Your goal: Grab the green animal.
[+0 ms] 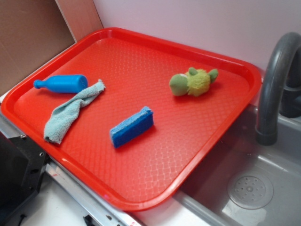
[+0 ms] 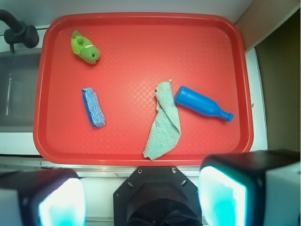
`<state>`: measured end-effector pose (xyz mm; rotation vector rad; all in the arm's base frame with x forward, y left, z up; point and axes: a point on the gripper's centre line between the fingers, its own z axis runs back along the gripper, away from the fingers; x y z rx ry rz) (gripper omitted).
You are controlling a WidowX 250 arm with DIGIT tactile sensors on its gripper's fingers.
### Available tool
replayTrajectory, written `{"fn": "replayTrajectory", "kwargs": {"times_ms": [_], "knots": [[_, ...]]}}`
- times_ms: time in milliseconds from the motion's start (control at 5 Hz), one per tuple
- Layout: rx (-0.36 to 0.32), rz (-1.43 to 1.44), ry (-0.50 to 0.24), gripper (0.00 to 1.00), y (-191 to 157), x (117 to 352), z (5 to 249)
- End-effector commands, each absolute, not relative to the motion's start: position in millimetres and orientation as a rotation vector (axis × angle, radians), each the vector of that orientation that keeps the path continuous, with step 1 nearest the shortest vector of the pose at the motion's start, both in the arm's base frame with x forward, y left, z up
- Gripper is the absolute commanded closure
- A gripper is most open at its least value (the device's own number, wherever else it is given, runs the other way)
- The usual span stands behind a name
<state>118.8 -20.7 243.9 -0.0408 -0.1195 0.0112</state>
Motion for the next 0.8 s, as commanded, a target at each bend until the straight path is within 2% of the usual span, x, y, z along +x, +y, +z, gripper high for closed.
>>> {"fn": "replayTrajectory", "kwargs": {"times_ms": [0,400,600], "knots": [[-0.041,0.011,-0.119,0.00,-21,119,244],[-0.047,-0.117,-0.248,0.00,-33,147,231],[0.034,-0.184,-0.280,0.00,-44,182,217]]}}
